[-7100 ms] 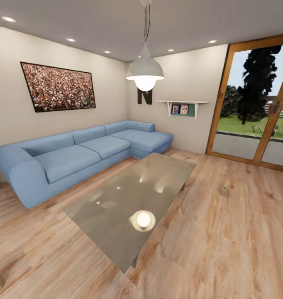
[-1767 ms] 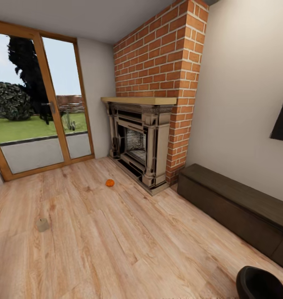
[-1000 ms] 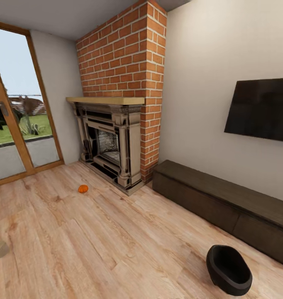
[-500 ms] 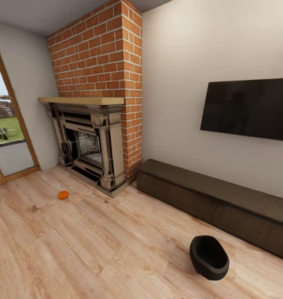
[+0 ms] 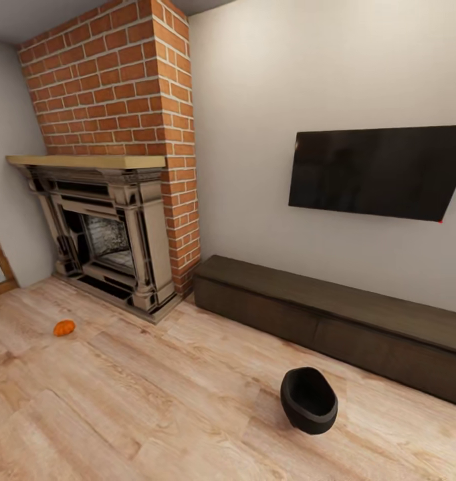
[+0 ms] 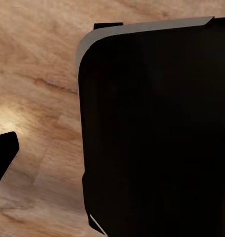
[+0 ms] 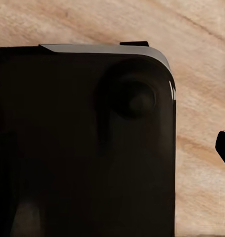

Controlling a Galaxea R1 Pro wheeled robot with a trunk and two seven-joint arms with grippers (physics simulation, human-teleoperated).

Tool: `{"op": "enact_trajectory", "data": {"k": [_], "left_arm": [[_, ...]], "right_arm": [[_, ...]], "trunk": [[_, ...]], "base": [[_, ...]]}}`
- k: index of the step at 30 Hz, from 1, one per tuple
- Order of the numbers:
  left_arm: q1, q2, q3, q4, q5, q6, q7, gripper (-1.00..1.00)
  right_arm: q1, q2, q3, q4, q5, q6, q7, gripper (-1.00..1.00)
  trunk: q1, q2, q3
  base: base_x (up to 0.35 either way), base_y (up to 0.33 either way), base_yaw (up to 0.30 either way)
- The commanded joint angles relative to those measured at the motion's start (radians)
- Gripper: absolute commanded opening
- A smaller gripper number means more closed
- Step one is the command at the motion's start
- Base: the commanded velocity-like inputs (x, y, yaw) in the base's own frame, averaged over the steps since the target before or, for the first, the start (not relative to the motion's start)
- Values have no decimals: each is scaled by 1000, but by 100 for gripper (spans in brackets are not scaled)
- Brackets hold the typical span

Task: Place each of the two pumpkins and all three candles from the living room inside a cabinet in the living room (use any cabinet), then make sure every cabinet is closed, and position the cauldron so it is next to a table in the living room.

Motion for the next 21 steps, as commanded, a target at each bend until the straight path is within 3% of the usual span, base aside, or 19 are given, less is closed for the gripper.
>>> {"op": "enact_trajectory", "data": {"k": [1, 21], "left_arm": [[0, 1, -3, 0, -1, -3, -2, 100], [0, 5, -52, -2, -5, -4, -2, 100]], "right_arm": [[0, 0, -1, 0, -3, -3, 1, 100], [0, -1, -1, 0, -4, -6, 1, 100]], "trunk": [[0, 0, -1], [0, 0, -10]], "base": [[160, 0, -291], [319, 0, -287]]}}
